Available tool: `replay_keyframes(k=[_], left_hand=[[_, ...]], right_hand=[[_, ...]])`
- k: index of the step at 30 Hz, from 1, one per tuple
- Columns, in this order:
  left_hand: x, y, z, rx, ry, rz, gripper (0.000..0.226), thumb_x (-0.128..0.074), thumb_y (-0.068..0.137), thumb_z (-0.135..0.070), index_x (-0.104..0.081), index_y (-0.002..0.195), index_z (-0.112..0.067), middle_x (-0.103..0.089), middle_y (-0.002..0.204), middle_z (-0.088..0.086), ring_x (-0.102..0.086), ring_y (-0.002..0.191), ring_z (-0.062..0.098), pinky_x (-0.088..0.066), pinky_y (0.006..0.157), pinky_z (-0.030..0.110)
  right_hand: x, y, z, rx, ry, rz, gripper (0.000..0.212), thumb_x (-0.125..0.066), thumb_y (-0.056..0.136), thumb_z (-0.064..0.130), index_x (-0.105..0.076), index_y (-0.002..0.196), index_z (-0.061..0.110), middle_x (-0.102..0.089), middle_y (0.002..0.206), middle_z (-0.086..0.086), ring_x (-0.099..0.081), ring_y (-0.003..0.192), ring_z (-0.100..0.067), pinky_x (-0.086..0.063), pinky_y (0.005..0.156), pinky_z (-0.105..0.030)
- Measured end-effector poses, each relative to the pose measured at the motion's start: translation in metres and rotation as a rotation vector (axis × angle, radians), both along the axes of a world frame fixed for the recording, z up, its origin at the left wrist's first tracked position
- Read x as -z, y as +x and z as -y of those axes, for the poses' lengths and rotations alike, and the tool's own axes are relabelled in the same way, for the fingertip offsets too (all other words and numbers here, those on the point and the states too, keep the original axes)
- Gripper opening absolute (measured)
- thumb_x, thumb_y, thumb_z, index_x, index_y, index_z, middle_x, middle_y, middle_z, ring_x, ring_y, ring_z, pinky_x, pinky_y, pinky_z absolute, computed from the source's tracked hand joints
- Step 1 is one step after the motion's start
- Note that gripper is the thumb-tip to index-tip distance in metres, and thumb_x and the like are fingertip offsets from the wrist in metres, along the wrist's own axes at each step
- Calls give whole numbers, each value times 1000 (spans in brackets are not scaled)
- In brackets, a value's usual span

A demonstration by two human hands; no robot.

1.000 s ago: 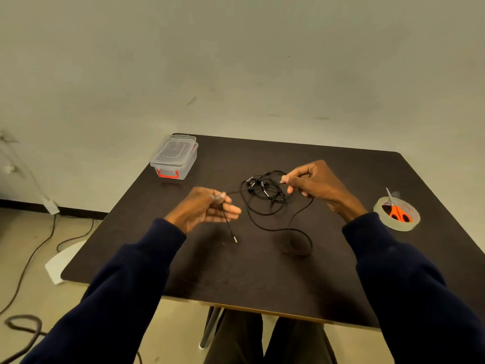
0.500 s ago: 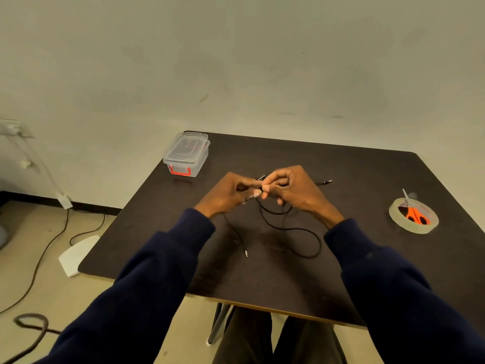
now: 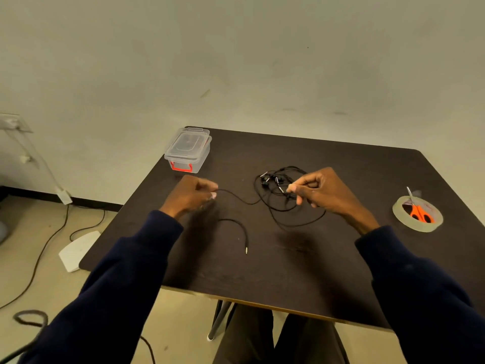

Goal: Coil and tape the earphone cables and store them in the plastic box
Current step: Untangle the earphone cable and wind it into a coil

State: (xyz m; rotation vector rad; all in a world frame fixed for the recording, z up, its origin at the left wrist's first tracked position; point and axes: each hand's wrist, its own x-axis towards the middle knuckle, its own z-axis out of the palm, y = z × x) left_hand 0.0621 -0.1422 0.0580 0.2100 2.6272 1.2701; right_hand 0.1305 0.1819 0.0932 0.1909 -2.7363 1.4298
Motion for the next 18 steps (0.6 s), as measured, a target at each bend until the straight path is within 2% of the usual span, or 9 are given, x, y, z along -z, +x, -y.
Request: replay_keyframes(k=[2,3,5,8,11,12,14,16,18], left_hand=[[-6,5,-12,84,19,-190,54,-74,91,-7,-62,140,-26,-49,156,0,-58,127,19,-47,100,27],[-10,8,-20,126,71,-251,53,-74,91,-10,-62,139,-29,-46,157,-3,-53,133,15,-45,106,28],[-15,13,-37,230,133,-302,40,-72,95,-18,-68,133,-27,-57,148,-4,-51,133,3,-43,111,27],[-15,18,-59,366,183,-297,30,-72,95,-18,-73,124,-17,-74,123,-1,-68,112,4,-55,99,25],[-9,13,-63,343,180,-311,17,-74,92,-18,-80,107,-13,-80,94,-4,-72,83,2,-57,77,20],[-9,11,-61,314,161,-317,13,-74,92,-17,-82,101,-11,-79,84,-6,-69,73,-1,-54,68,17],[-8,7,-52,225,184,-300,12,-71,95,-15,-81,94,-8,-77,78,-2,-65,65,1,-50,60,15],[-5,-1,-33,56,297,-208,15,-67,98,-12,-79,91,-5,-77,77,5,-65,63,7,-50,57,16],[1,-10,-10,-136,384,-105,17,-64,100,-11,-77,92,-3,-75,72,4,-63,60,7,-49,55,15]], right_hand=[[1,-3,18,-22,13,-8,15,-73,95,19,-81,90,8,-75,66,-8,-58,46,0,-41,46,-13],[2,-5,27,-31,24,-13,16,-73,95,20,-81,88,8,-75,65,-8,-58,45,0,-40,47,-11],[1,-10,43,-42,68,-32,16,-73,95,22,-81,88,10,-75,64,-4,-57,45,1,-39,48,-9],[-3,-14,59,-62,134,-37,13,-72,95,20,-82,90,15,-74,64,1,-52,42,1,-33,45,-10],[-5,-15,60,-79,137,2,15,-72,95,22,-82,87,15,-74,63,1,-50,43,-3,-36,46,-18],[-5,-14,58,-67,133,9,18,-72,95,25,-82,84,14,-74,64,-1,-51,46,-5,-40,48,-24],[-5,-11,46,-40,124,21,24,-72,96,31,-80,80,14,-74,63,-3,-55,50,-15,-44,51,-28],[-8,-4,27,-42,72,55,26,-70,96,32,-79,81,13,-73,63,-6,-55,49,-17,-44,48,-25],[-12,5,7,-79,41,97,25,-70,97,31,-80,84,12,-72,62,-8,-52,46,-15,-41,46,-21]])
